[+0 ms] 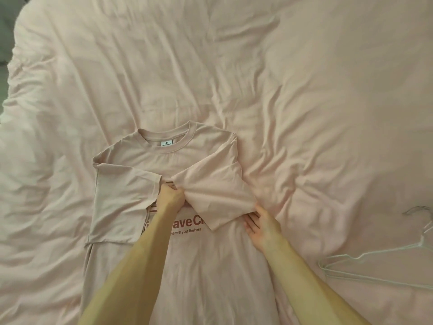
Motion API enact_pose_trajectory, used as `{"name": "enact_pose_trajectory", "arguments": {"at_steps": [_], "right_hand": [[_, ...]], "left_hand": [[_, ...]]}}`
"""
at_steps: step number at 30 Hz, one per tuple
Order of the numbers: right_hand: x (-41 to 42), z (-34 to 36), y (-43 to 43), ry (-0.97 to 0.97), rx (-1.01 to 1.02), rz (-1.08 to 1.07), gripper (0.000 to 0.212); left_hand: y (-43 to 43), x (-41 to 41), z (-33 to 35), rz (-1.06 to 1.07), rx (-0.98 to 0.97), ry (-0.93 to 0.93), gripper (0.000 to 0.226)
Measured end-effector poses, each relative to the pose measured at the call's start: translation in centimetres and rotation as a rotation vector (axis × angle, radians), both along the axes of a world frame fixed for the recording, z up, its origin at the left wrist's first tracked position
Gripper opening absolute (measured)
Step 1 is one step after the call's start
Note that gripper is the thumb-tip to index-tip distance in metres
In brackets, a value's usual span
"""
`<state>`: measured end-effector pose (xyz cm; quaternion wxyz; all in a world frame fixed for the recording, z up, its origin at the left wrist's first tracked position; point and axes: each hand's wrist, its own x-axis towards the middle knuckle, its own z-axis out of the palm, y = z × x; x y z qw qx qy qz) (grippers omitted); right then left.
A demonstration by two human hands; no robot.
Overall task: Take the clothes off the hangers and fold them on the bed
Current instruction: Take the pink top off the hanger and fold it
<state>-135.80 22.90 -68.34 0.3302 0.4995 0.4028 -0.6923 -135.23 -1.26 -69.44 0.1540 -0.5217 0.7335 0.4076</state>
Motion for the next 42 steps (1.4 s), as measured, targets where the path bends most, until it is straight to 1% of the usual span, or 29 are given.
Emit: {"name": "enact_pose_trajectory", "arguments": {"at_steps": [2, 3, 5, 6, 9, 10, 12, 14, 16, 17, 18, 20, 21, 22, 24, 26, 27, 29, 31, 32, 33, 34, 35, 36, 37, 38, 40, 41, 42], "right_hand": [[-0.2, -0.1, 0.2, -0.015, 0.006, 0.027, 0.033], [-0.5, -0.1, 0.3, -0.022, 0.007, 0.038, 0.033], [-0.8, -0.4, 0.7, -0.045, 0.012, 0.046, 0.032], [-0.9, -0.6, 0.9, -0.054, 0.017, 0.054, 0.033], [-1.0, -1.5, 1.2, -0.062, 0.025, 0.075, 0.034], [-0.9, -1.8, 1.2, -0.066, 0.023, 0.071, 0.035], [-0.8, -2.3, 1.2, -0.064, 0.009, 0.062, 0.033], [-0.7, -2.8, 1.5, -0.055, -0.008, 0.049, 0.027], [-0.5, -2.9, 1.6, -0.034, -0.025, 0.032, 0.021], [-0.4, -3.0, 1.8, -0.025, -0.027, 0.019, 0.019], [-0.1, -3.2, 1.9, -0.012, -0.026, 0.000, 0.017], [0.5, -3.4, 1.8, 0.029, -0.004, -0.042, 0.016], [0.9, -3.6, 1.7, 0.049, 0.017, -0.061, 0.016], [1.2, -3.8, 1.6, 0.064, 0.035, -0.077, 0.016], [1.5, -4.0, 1.4, 0.072, 0.056, -0.087, 0.016], [1.4, -4.1, 1.3, 0.085, 0.086, -0.067, 0.017], [1.3, -3.9, 1.3, 0.095, 0.119, -0.026, 0.017], [1.1, -3.2, 1.5, 0.140, 0.273, 0.165, 0.026], [1.6, -2.7, 1.8, 0.255, 0.605, 0.443, 0.034], [2.0, -2.6, 1.6, 0.397, 0.780, 0.545, 0.032], [2.4, -2.4, 1.5, 0.607, 0.935, 0.605, 0.025], [2.6, -2.5, 1.2, 0.826, 1.041, 0.662, 0.016], [2.7, -2.8, 0.6, 1.009, 1.098, 0.764, 0.017], [2.6, -3.5, 0.1, 1.150, 1.120, 0.888, 0.032], [2.3, -4.2, 0.0, 1.232, 1.118, 1.029, 0.045], [1.9, -4.8, 0.1, 1.257, 1.145, 1.175, 0.055], [1.8, -5.6, 0.5, 1.227, 1.215, 1.470, 0.064], [2.0, -5.8, 1.0, 1.203, 1.237, 1.562, 0.067], [2.2, -5.9, 1.5, 1.184, 1.246, 1.611, 0.069]], "left_hand": [[0.8, -1.1, 1.3, 0.007, -0.072, 0.051, 0.040], [1.4, -2.1, 1.9, -0.052, -0.136, 0.074, 0.044], [2.8, -4.4, 2.7, -0.251, -0.235, 0.108, 0.050], [3.6, -5.7, 3.0, -0.358, -0.254, 0.115, 0.052], [5.9, -9.6, 2.9, -0.609, -0.224, 0.079, 0.059], [6.7, -10.8, 2.6, -0.667, -0.227, 0.068, 0.062], [7.8, -12.9, 1.9, -0.709, -0.244, 0.056, 0.069], [8.3, -14.6, 0.8, -0.746, -0.281, 0.005, 0.065], [8.0, -15.5, 0.0, -0.798, -0.291, -0.020, 0.049], [7.9, -15.9, -0.4, -0.795, -0.260, 0.019, 0.042], [7.7, -16.3, -0.8, -0.749, -0.201, 0.092, 0.041], [7.5, -16.7, -1.2, -0.584, -0.091, 0.260, 0.046], [7.4, -16.9, -1.4, -0.510, -0.075, 0.312, 0.045], [7.2, -16.9, -1.6, -0.470, -0.082, 0.331, 0.045], [6.7, -16.8, -2.4, -0.481, -0.061, 0.347, 0.047], [6.5, -16.7, -2.6, -0.505, -0.048, 0.330, 0.039], [6.5, -16.7, -2.5, -0.524, -0.082, 0.308, 0.035], [6.7, -16.2, -2.2, -0.563, -0.234, 0.259, 0.049], [7.7, -14.4, -1.8, -0.633, -0.454, 0.263, 0.058], [8.3, -12.8, -1.6, -0.713, -0.557, 0.310, 0.059], [8.9, -11.0, -1.6, -0.819, -0.622, 0.362, 0.061], [9.3, -9.1, -1.8, -0.917, -0.642, 0.382, 0.064], [9.2, -6.9, -2.2, -0.999, -0.613, 0.358, 0.066], [8.9, -4.8, -2.8, -1.064, -0.573, 0.287, 0.065], [8.4, -2.5, -3.5, -1.102, -0.554, 0.186, 0.063], [7.8, -0.5, -4.3, -1.097, -0.547, 0.084, 0.060], [6.3, 3.0, -5.0, -0.962, -0.533, -0.060, 0.058], [5.8, 4.1, -4.9, -0.893, -0.514, -0.098, 0.057], [5.5, 4.9, -4.7, -0.856, -0.494, -0.121, 0.057]]}}
